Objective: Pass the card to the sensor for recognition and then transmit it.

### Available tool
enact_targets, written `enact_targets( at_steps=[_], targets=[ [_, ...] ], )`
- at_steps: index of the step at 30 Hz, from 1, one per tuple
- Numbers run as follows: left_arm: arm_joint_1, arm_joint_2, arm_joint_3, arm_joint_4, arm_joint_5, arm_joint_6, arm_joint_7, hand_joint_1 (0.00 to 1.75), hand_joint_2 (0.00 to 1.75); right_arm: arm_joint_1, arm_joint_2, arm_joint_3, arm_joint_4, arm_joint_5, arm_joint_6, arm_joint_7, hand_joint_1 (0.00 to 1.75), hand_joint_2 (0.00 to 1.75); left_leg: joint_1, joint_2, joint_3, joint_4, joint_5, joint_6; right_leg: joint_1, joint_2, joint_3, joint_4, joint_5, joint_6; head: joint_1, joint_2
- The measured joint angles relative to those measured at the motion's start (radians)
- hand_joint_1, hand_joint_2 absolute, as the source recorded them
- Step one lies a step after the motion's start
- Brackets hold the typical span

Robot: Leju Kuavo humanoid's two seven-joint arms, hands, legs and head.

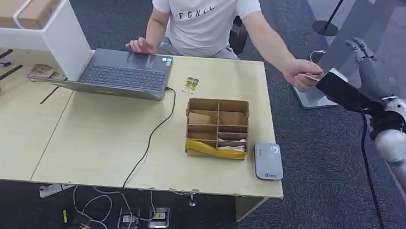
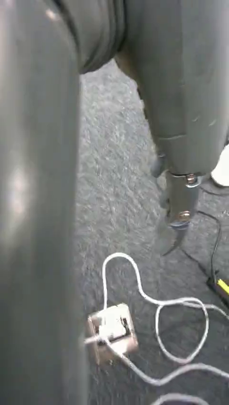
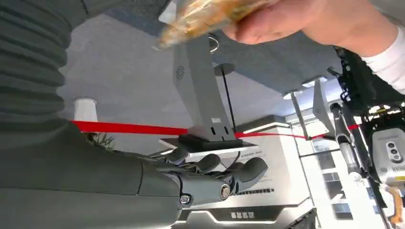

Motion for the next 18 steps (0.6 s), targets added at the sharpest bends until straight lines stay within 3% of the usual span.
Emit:
enact_targets(
  at_steps=[3,4,5,6,9,13,18],
  targets=[
    [0.007,-0.003,0.012,-0.002,0.023,0.01,-0.04,0.0,0.0,0.022,0.005,-0.022,0.003,-0.001,0.002,0.0,0.0,1.75,0.0,0.0,0.0,0.0,0.0,0.0,0.0,0.0,0.0,0.0,0.0,0.0,0.0,0.0],
    [0.009,-0.004,0.015,-0.002,0.027,0.013,-0.052,0.0,0.0,0.026,0.005,-0.025,0.004,-0.001,0.002,0.0,0.58,1.75,0.0,0.0,0.0,0.0,0.0,0.0,0.0,0.0,0.0,0.0,0.0,0.0,0.0,0.0],
    [0.011,-0.005,0.018,-0.002,0.032,0.021,-0.074,0.0,0.0,0.03,0.005,-0.03,0.006,-0.001,0.003,0.0,1.05,1.75,0.0,0.0,0.0,0.0,0.0,0.0,0.0,0.0,0.0,0.0,0.0,0.0,0.0,0.0],
    [0.012,-0.005,0.022,-0.002,0.034,0.025,-0.089,0.0,0.0,0.033,0.005,-0.033,0.007,-0.001,0.003,0.0,1.75,1.75,0.0,0.001,0.0,0.0,0.0,0.0,0.0,0.001,0.0,0.0,0.0,0.0,0.0,0.0],
    [0.016,-0.008,0.033,-0.002,0.032,0.023,-0.154,0.0,0.0,0.044,0.005,-0.042,0.01,-0.003,0.005,-0.002,1.75,1.75,0.0,0.001,0.0,0.0,0.0,0.0,0.0,0.001,0.0,0.0,0.0,0.0,0.0,0.0],
    [0.03,-0.01,0.045,-0.002,0.045,-0.024,-0.122,0.0,0.0,0.05,0.006,-0.048,0.016,-0.013,0.006,-0.04,1.75,1.75,0.0,0.002,0.0,0.0,0.0,0.0,0.0,0.002,0.0,0.0,0.0,0.0,0.0,0.0],
    [0.056,-0.012,0.058,-0.002,0.052,-0.038,-0.121,0.0,0.0,0.05,0.01,-0.048,0.023,-0.017,0.008,-0.051,1.75,1.75,0.0,0.002,0.0,0.0,-0.001,-0.001,0.0,0.003,-0.001,0.0,0.0,0.0,0.0,0.0]
  ],
)
